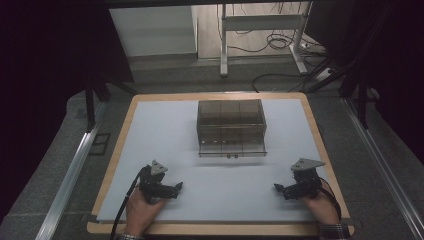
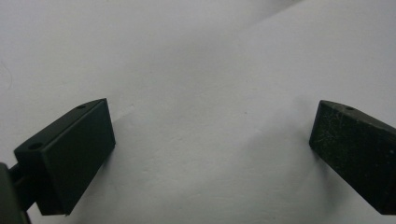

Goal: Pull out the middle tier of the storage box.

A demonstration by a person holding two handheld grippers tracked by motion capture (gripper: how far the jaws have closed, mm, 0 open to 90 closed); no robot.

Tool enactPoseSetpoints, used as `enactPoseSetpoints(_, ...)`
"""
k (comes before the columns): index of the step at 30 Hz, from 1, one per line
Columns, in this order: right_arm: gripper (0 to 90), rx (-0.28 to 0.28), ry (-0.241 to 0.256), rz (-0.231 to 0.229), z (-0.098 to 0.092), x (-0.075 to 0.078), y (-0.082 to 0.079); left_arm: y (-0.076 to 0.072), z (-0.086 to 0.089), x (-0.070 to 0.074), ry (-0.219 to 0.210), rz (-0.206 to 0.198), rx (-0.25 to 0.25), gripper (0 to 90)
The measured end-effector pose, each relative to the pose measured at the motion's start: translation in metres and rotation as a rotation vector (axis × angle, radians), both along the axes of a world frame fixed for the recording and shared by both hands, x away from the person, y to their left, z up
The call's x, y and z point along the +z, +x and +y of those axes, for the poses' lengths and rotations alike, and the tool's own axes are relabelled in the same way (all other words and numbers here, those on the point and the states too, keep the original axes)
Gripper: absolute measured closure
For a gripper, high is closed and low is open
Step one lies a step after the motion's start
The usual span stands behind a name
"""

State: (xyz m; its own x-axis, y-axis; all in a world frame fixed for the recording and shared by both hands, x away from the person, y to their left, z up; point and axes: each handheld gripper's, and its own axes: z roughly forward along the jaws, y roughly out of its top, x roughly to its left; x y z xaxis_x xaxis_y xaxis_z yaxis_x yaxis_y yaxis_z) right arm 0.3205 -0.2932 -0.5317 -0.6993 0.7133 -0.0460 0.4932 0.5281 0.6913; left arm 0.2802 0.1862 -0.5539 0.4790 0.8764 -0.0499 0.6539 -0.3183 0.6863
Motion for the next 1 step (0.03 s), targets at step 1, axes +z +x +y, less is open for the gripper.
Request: enactPoseSetpoints(1,0.0,0.0,-0.001,-0.002,0.0001,-0.0001,-0.0001,-0.0001,-0.0001,0.0,0.0,0.0,0.0,0.0)
